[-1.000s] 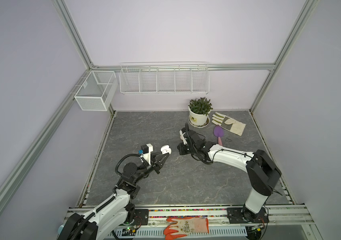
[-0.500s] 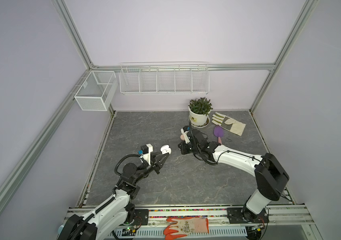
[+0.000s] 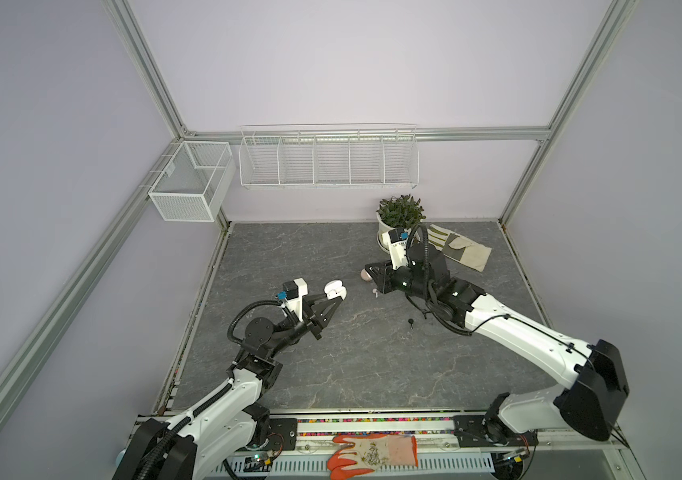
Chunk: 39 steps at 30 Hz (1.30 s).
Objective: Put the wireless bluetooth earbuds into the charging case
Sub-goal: 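Lift the white earbud and carry it toward the case in the left gripper, then align the held white earbud above the open case's empty slot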
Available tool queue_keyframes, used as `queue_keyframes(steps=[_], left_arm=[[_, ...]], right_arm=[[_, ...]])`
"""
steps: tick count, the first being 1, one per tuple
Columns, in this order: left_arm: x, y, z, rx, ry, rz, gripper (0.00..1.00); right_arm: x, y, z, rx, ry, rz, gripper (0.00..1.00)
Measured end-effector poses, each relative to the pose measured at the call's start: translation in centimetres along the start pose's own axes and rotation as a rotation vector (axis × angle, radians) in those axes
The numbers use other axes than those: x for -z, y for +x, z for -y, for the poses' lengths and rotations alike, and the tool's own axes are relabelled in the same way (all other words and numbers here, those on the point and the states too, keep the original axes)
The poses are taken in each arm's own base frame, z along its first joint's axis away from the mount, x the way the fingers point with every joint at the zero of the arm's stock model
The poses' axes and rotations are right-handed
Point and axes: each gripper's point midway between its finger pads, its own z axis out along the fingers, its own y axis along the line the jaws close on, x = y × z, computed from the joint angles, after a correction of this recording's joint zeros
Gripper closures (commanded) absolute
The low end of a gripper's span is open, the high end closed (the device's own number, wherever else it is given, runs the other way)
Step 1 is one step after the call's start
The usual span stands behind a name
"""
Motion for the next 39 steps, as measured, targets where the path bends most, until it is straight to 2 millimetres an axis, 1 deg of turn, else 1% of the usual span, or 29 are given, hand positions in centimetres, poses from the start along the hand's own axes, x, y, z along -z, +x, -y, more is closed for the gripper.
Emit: queue_keyframes(steps=[4,8,16,21,26,28,39], left_arm=[[-0.5,-0.3,0.6,-0.007,0.037,-0.003,1.0],[-0.9,-0.6,1.0,-0.017,0.063,0.003,1.0],[-1.1,-0.4,1.2,-0.021,0.083,0.001,1.0],[-1.4,-0.9,1.5,-0.031,0.097,0.012,1.0],[-1.4,-1.1,1.6,-0.034,0.099,0.017,1.0],[-1.3,-1.1,1.6,-0.036,0.099,0.018,1.0],[-1.3,-1.3,1.7,-0.05,0.102,0.023,1.0]], right_arm=[[1.5,-1.6,-2.0,0.012,-0.081,0.046,0.83],[2.3,-2.6,-3.7,0.026,-0.144,0.084,0.83],[2.8,-2.7,-7.1,0.034,-0.242,0.119,0.84],[2.8,-2.1,-8.9,0.033,-0.297,0.142,0.83],[2.4,-0.6,-9.2,0.021,-0.309,0.142,0.83],[2.3,-0.3,-9.3,0.018,-0.309,0.147,0.83],[2.4,-0.9,-9.6,0.017,-0.313,0.228,0.83]])
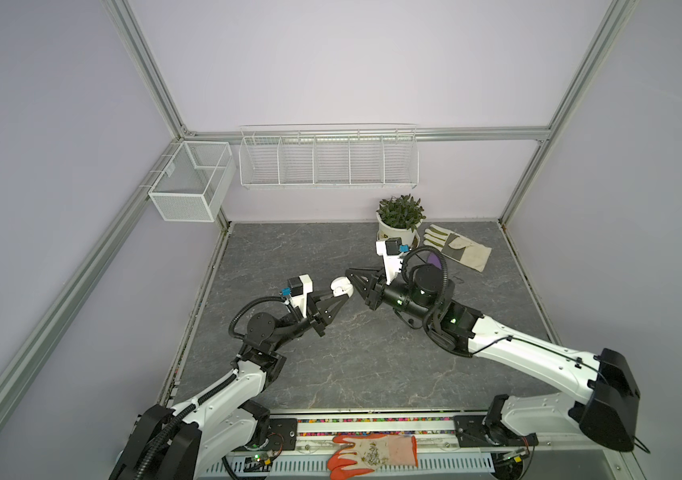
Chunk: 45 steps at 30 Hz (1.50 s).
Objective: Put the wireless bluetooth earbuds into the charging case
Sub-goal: 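Align the held white earbud above the open case's empty slot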
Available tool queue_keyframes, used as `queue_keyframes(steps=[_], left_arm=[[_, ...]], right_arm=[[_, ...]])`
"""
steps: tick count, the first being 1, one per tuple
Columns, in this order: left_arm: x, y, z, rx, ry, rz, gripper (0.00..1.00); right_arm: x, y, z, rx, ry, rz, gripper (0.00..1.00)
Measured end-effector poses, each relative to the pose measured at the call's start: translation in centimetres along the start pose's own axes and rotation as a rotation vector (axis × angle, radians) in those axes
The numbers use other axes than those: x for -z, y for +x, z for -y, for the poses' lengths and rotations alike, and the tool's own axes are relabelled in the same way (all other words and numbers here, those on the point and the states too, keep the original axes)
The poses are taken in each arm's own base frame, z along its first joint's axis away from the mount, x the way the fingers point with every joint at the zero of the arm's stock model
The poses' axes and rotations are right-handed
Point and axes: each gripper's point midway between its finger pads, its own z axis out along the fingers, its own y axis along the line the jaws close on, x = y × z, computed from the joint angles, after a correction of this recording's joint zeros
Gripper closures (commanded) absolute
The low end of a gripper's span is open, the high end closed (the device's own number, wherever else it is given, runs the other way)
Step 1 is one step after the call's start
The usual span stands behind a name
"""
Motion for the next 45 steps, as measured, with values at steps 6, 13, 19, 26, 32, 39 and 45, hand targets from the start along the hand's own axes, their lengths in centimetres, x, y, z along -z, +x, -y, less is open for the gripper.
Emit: queue_keyframes(steps=[6,13,19,26,32,39,45], left_arm=[[0.0,-0.1,0.0,-0.002,0.001,0.003,1.0],[0.1,-0.5,0.3,-0.014,0.004,0.013,1.0],[0.2,-0.7,0.4,-0.021,0.007,0.018,1.0],[0.2,-0.7,0.4,-0.021,0.007,0.019,1.0],[0.2,-0.6,0.4,-0.019,0.006,0.016,1.0],[0.2,-0.6,0.4,-0.017,0.005,0.014,1.0],[0.2,-0.6,0.4,-0.017,0.005,0.014,1.0]], right_arm=[[-0.3,0.1,-0.1,0.003,-0.011,0.02,0.84],[-0.7,1.0,0.0,0.003,-0.018,0.013,0.85],[-0.7,1.2,0.0,0.003,-0.022,0.013,0.85],[-0.7,1.5,0.0,0.003,-0.022,0.009,0.85],[-0.7,1.7,-0.1,0.003,-0.026,0.007,0.85],[-0.7,1.9,-0.2,0.006,-0.029,0.002,0.85],[-0.6,2.1,-0.3,0.01,-0.029,0.0,0.85]])
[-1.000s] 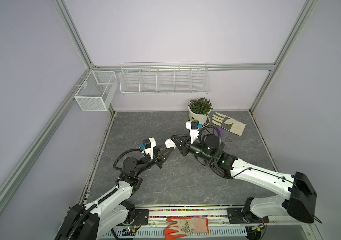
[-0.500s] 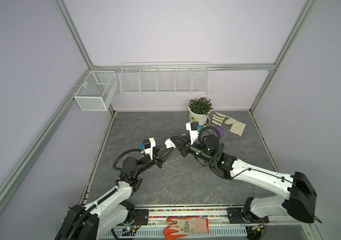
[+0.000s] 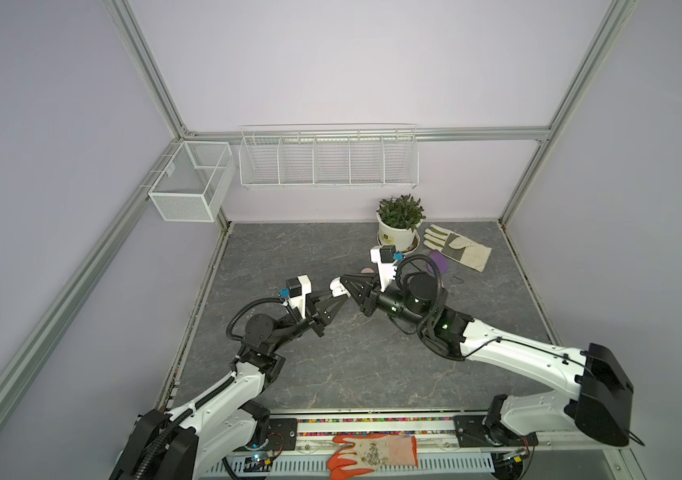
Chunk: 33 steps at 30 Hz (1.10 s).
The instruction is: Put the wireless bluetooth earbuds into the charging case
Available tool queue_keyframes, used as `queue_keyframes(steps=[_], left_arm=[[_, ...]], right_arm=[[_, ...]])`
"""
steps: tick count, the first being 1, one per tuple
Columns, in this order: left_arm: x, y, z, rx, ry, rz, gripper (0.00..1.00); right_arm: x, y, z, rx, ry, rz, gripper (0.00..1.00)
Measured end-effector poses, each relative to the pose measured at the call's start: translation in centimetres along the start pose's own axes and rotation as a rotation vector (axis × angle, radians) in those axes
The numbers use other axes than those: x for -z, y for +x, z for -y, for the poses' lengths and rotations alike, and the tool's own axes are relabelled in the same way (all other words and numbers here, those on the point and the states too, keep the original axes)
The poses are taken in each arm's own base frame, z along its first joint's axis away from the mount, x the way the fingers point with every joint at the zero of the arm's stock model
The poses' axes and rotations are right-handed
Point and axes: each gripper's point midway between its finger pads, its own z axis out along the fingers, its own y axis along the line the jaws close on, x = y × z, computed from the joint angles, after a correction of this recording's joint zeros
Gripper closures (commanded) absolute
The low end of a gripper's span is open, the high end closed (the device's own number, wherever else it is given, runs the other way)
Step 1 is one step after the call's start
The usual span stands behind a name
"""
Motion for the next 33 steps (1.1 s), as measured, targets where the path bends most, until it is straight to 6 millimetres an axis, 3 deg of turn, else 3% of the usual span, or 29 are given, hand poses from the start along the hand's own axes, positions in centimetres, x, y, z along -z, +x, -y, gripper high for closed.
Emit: queue_keyframes(steps=[33], left_arm=[[0.12,0.06,0.0,-0.012,-0.007,-0.008,1.0]], right_arm=[[0.28,0.44,0.11,0.021,0.002,-0.007,0.8]])
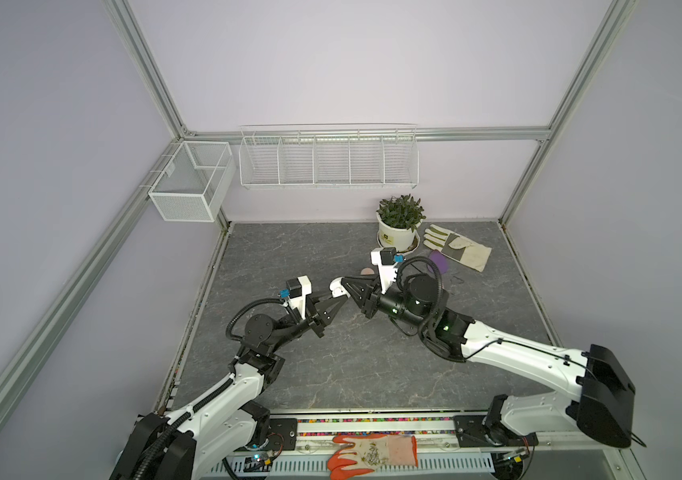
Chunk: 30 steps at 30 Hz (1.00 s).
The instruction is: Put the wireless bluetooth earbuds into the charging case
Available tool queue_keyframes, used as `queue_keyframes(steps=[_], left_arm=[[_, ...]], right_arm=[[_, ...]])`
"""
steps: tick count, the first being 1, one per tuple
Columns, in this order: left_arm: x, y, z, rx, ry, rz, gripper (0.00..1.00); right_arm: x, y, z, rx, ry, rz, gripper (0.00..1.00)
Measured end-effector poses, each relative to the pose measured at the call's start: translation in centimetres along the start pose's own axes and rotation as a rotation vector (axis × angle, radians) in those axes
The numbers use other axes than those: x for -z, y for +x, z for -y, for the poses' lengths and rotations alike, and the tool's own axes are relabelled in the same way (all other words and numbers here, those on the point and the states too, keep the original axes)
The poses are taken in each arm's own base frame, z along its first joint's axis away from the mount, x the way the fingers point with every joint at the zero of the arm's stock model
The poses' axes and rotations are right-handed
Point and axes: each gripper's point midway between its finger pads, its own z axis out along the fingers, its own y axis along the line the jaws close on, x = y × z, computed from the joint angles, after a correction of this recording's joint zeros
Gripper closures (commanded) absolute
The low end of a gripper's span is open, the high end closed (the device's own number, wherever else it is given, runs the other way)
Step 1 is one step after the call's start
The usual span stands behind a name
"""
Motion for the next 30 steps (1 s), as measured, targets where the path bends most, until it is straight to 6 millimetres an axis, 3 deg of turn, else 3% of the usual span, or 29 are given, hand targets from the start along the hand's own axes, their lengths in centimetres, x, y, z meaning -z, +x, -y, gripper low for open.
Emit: queue_keyframes(steps=[30], left_arm=[[-0.03,0.24,-0.04,-0.003,0.001,-0.008,1.0]], right_arm=[[0.18,0.37,0.05,0.007,0.01,-0.02,0.72]])
